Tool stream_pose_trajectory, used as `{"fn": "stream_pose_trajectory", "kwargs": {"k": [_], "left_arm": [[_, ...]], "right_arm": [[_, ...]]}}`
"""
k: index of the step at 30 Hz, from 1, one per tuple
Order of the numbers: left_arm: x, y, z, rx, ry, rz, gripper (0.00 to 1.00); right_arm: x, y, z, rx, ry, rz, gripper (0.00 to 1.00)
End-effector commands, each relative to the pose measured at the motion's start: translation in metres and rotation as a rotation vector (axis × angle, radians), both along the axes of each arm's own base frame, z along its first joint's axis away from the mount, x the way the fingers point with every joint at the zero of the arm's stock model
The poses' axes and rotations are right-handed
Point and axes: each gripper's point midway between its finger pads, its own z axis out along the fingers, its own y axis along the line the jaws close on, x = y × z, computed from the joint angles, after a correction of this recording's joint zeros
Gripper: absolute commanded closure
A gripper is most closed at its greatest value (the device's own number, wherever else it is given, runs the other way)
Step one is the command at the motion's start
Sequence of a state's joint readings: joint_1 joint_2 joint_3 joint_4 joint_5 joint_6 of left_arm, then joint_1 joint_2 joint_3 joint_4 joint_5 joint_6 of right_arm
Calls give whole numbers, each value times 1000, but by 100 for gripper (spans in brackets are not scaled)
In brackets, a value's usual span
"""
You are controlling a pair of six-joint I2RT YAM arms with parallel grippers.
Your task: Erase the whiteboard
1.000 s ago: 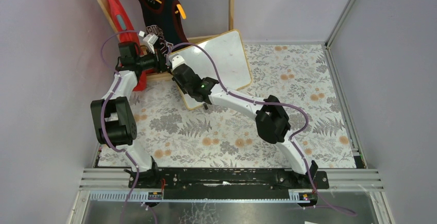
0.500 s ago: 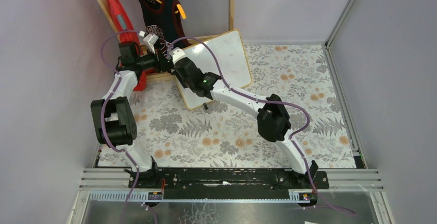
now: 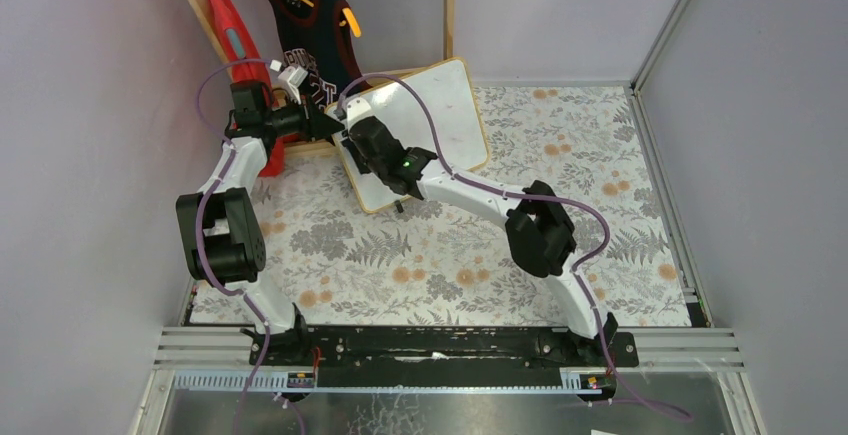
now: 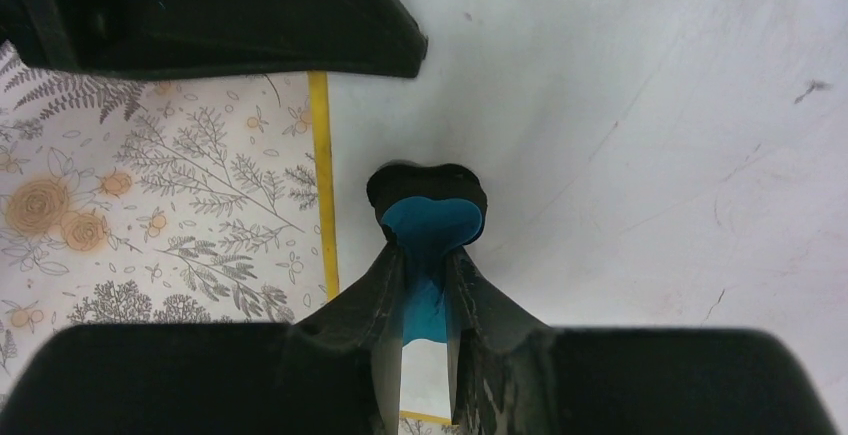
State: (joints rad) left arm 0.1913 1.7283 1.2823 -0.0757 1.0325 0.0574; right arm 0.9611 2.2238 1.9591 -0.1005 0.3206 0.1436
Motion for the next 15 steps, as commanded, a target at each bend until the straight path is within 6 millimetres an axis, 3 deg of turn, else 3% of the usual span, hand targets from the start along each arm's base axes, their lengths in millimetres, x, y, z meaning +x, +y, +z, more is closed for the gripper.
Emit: {"fn": "stream_pose_trajectory", "kwargs": {"k": [1,7,15], "left_arm": [[-4,4,-48,116,60,23,100],[-6,3,-50,120,59,22,100],[-6,3,-49,120,58,22,100]], "right_arm": [[1,-17,-15,17,42,-36,100],[-7,-34,-26,-9,52,-61,100],[-9,-62,-12,-59,4,-121,100]]}}
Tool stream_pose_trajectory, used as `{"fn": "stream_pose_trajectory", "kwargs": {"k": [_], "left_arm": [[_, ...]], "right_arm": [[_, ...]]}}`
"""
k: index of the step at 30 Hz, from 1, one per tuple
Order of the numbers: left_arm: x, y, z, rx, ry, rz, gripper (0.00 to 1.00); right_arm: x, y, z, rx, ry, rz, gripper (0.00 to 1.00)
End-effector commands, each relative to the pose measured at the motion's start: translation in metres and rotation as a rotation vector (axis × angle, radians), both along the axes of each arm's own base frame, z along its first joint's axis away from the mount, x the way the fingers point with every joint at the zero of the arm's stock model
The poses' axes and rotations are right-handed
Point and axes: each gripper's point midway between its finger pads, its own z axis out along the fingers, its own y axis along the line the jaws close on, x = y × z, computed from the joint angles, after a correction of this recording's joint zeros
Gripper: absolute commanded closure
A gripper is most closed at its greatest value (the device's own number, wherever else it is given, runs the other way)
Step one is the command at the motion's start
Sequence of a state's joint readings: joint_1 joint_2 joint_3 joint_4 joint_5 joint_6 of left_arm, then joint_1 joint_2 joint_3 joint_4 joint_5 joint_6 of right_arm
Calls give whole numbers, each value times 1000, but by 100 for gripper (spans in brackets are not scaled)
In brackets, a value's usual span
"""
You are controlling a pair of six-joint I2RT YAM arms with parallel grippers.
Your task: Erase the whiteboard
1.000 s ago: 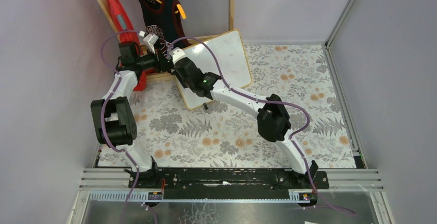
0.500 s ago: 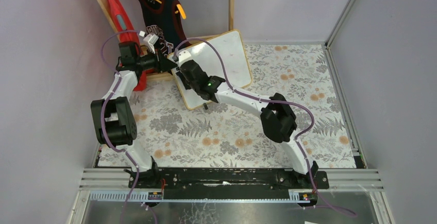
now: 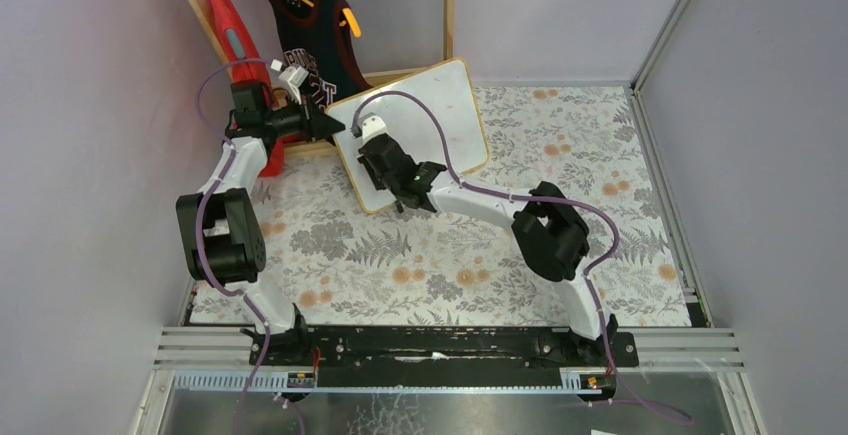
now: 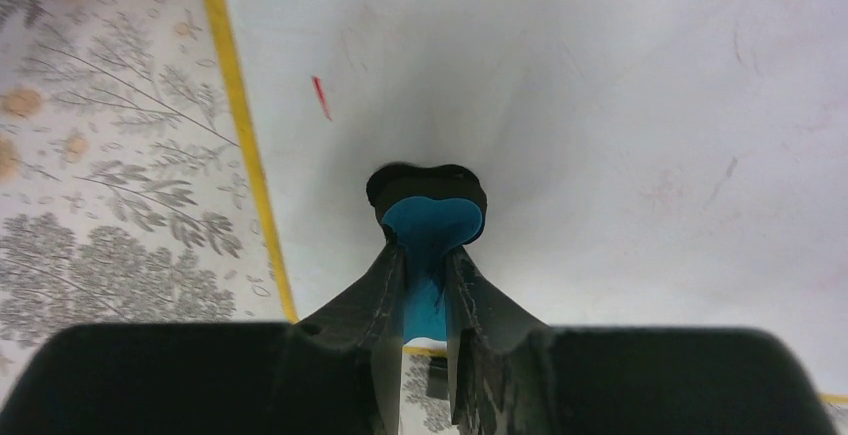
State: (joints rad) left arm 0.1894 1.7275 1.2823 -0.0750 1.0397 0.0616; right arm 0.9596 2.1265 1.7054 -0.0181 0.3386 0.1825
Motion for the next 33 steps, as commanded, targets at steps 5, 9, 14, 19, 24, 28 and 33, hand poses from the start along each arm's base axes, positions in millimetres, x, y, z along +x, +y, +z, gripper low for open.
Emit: {"fn": "stream_pose_trajectory", "kwargs": {"k": [5,9,14,19,24,28,33], "left_arm": [[-5,4,-50,115,68,29,100],[-5,2,-50,116,68,27,100],[-6,2,-49,119,63,27,100],[-6,2,-49,120,63,26,100],[-6,1,-50,117,66,22,100],[-7,1,-50,118,65,22,100],[-6,2,-47,121,57,24,100]], "right_arm": [[13,-33,38,-13,-73,-85,100],[17,-10,41,13,-52,-37,100],[17,26,61,77,-53,29,100],[15,44,81,140,-90,68,100],[16,53,81,151,-101,98,100],[18,59,75,153,-86,102,100],[16,58,40,104,-32,99,100]]}}
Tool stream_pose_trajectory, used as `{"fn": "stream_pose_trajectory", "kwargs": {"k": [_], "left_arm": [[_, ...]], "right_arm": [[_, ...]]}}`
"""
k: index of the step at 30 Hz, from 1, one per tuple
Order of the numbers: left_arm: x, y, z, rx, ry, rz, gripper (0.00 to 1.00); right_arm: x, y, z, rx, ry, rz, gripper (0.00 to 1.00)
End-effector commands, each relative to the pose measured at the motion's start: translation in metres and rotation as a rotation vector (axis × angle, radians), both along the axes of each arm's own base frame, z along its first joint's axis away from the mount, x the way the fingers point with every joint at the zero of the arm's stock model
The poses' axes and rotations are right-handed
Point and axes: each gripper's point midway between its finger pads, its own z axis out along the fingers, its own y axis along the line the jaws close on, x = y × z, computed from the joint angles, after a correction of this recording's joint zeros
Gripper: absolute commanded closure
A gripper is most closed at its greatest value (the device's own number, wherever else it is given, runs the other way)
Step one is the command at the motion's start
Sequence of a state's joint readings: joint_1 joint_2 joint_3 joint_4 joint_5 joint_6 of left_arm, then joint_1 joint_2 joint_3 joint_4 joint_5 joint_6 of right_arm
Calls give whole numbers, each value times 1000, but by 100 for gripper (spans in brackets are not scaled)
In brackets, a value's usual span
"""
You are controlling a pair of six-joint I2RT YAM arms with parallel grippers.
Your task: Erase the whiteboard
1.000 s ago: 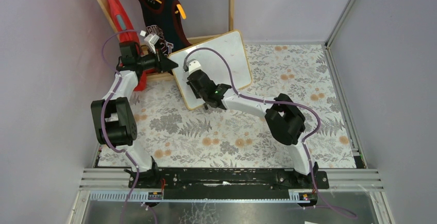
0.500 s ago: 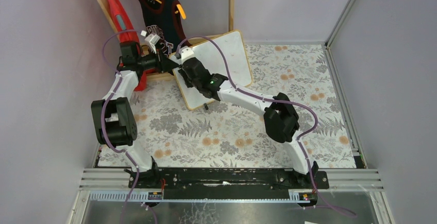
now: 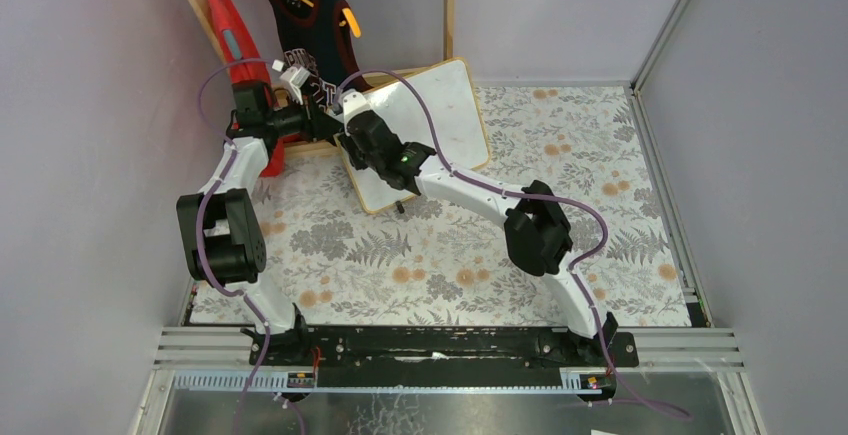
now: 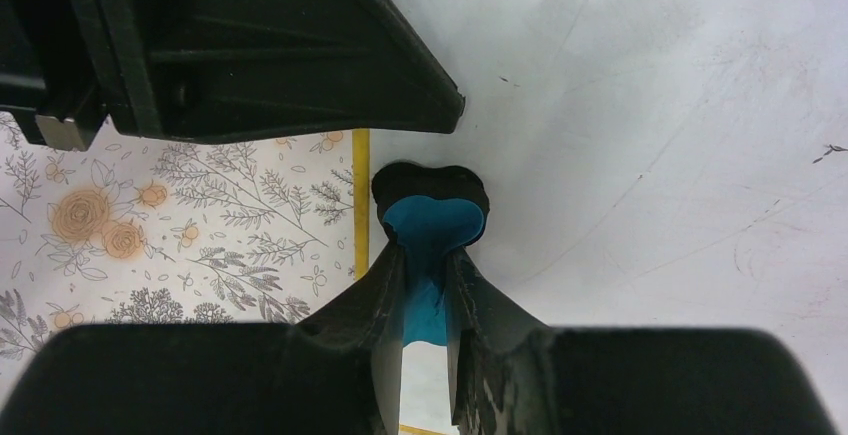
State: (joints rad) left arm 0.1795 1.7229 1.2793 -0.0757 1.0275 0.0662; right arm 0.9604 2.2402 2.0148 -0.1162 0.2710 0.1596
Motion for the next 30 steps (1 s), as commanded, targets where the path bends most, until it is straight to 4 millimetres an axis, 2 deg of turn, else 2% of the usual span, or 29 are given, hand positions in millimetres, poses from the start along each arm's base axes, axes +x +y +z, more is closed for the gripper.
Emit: {"fn": "stream_pose_trajectory", "kwargs": {"k": [1,6,19,23,30], "left_arm": [[-6,5,-47,111,60,24,100],[-5,5,-45,109,56,24,100],[-7,5,-42,113,55,24,100],[-7,5,-42,111,57,23,100],[-7,5,-43,114,58,28,100]], "right_arm": [[-3,12,-17,11,20,26,100],[-13,1,-39,-9,60,18,100],[-28,-38,-62,-71,67,-36,100],[-25,-44,-53,-84,36,-51,100],[-11,-31,-19,-78,-26,-42,100]]}}
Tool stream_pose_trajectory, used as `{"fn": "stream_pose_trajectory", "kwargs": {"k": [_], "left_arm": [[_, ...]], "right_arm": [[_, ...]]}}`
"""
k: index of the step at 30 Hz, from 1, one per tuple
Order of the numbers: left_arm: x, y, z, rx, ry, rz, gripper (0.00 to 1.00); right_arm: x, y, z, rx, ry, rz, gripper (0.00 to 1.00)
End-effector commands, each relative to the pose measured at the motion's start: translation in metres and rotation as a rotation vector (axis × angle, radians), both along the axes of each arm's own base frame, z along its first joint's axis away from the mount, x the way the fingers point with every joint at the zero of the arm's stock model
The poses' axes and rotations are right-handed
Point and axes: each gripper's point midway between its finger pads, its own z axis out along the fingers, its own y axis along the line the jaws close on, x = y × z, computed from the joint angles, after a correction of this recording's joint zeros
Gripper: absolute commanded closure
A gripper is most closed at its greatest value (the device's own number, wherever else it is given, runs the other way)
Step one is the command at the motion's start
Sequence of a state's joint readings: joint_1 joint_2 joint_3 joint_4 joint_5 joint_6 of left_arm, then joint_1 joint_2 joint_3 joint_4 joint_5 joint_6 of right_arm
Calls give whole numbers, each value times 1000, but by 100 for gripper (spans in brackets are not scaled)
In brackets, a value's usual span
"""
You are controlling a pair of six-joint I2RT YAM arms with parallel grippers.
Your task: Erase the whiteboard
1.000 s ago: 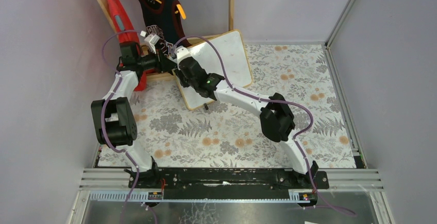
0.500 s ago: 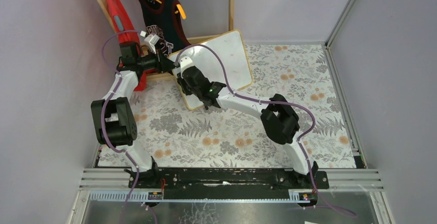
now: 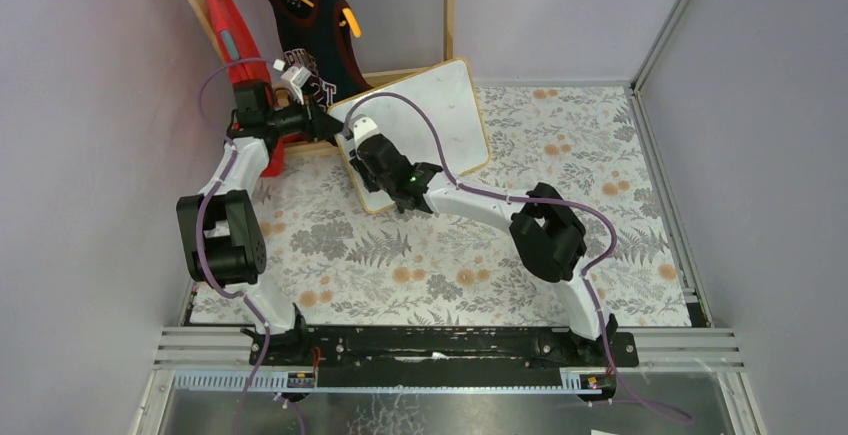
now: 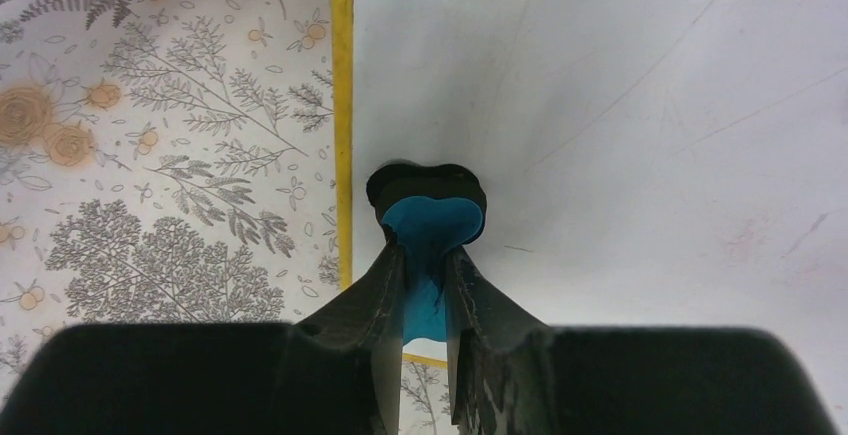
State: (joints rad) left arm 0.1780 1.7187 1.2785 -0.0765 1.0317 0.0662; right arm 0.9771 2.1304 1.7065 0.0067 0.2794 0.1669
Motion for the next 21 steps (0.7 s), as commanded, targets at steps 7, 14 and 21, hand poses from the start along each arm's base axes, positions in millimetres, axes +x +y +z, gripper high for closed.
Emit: {"fn": "stream_pose_trajectory", "kwargs": {"k": [7,14,21], "left_arm": [[-7,8,-44,126,59,35,100],[-5,8,-44,126,59,36,100],[-3,9,-45,129,63,46,100]], "right_arm": [[53,-53,67,-71,-167,-237,100],[71,-148,112,-58,-206,-402,100],[67,-249,120,-140,-153,-553,100]]}}
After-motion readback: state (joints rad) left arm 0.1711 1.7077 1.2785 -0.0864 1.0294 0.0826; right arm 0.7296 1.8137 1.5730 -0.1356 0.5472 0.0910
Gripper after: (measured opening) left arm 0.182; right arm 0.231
